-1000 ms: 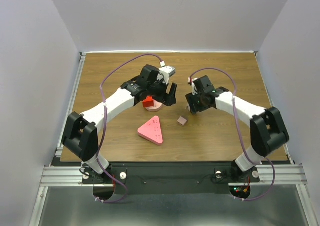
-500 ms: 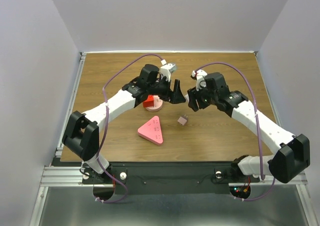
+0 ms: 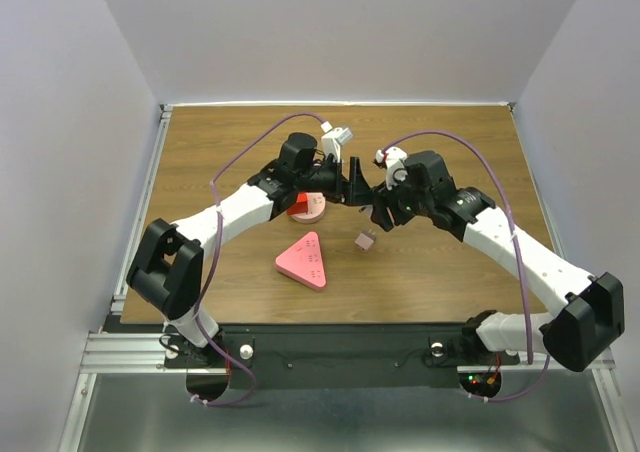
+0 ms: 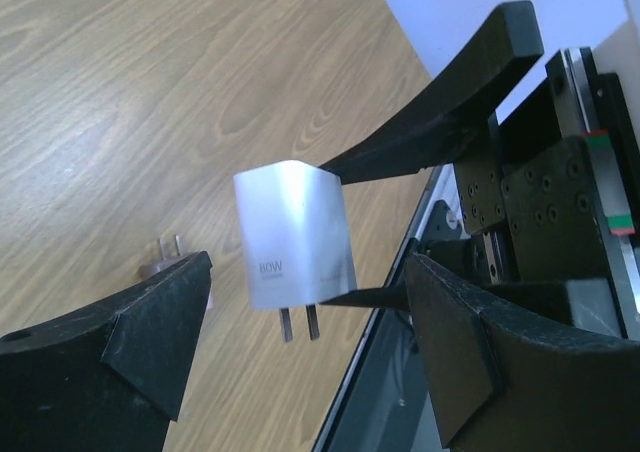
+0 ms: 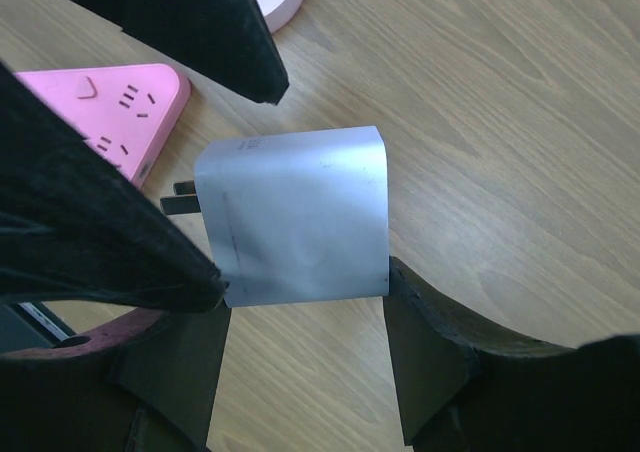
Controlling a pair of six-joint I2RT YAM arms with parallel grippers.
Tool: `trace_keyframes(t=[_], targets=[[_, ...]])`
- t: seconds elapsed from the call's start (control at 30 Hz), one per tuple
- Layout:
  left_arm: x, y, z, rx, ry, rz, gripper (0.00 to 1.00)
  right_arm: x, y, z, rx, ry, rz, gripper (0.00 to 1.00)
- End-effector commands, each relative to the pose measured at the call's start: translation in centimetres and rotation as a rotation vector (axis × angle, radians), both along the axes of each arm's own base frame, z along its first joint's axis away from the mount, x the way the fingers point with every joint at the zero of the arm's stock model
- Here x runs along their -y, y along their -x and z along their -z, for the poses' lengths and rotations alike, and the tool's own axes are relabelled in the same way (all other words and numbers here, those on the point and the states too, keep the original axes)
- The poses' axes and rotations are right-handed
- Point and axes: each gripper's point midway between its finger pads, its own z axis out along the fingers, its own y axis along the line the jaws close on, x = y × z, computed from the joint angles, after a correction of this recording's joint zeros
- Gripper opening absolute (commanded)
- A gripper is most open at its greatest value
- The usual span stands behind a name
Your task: Insert the plug
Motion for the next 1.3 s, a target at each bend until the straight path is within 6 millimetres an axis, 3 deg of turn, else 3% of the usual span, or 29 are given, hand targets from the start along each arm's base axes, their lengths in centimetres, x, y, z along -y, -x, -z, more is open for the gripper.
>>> trace_keyframes(t=[0.0, 0.2, 0.3, 0.33, 0.4, 0.43, 0.47, 0.5, 0.57, 0.6, 0.63, 0.77, 0.97, 1.07, 1.27], targets=[[0.6, 0.2, -0.7, 0.012, 0.051, 0.030, 0.89, -0.8, 0.0, -2.8, 0.088, -0.059, -0.034, 0.35], [1.2, 0.8, -0.1, -0.015, 0.061, 0.070, 0.83, -0.9, 0.2, -2.9, 0.092, -0.060, -0.040, 0.35], [1.3, 1.4, -0.3, -0.014, 0.073, 0.101, 0.72, -0.9, 0.0, -2.9, 0.095, -0.055, -0.033, 0.35], [1.4, 1.7, -0.2, -0.015, 0.077, 0.111, 0.58, -0.9, 0.0, -2.8, 0.093, -0.052, -0.032, 0.35], [1.5, 2.2, -0.8, -0.006, 0.104, 0.143, 0.44, -0.9, -0.2, -2.6, 0.091, -0.047, -0.027, 0.37], [1.6, 2.6, -0.6, -0.014, 0.111, 0.157, 0.28, -0.9, -0.4, -2.7, 0.095, -0.049, -0.023, 0.37], [1.6, 2.9, -0.8, -0.015, 0.125, 0.172, 0.18, -0.9, -0.4, -2.6, 0.094, -0.047, -0.020, 0.38], [1.7, 3.5, -1.0, -0.026, 0.149, 0.205, 0.01, -0.9, -0.6, -2.7, 0.095, -0.046, -0.010, 0.43], [1.8, 3.9, -0.9, -0.031, 0.163, 0.224, 0.00, -0.9, -0.9, -3.0, 0.103, -0.050, 0.000, 0.52], [1.7, 4.2, -0.9, -0.027, 0.170, 0.238, 0.00, -0.7, -1.1, -3.0, 0.104, -0.047, 0.016, 0.73], [1.6, 4.2, -0.9, -0.015, 0.174, 0.240, 0.00, -0.8, -1.4, -3.2, 0.106, -0.050, 0.027, 0.81], [0.2, 2.4, -1.7, 0.063, 0.189, 0.187, 0.00, -1.2, -2.6, -4.0, 0.128, -0.064, 0.057, 0.97], [-3.6, -0.8, -3.9, 0.200, 0.202, 0.096, 0.00, -3.5, -4.3, -7.4, 0.193, -0.151, -0.009, 1.00], [-4.6, -0.9, -4.5, 0.261, 0.196, 0.086, 0.00, -5.9, -4.7, -9.6, 0.196, -0.242, -0.103, 1.00], [-5.8, 0.1, -6.4, 0.419, 0.204, 0.084, 0.00, -7.6, -5.0, -11.9, 0.169, -0.348, -0.208, 1.00]])
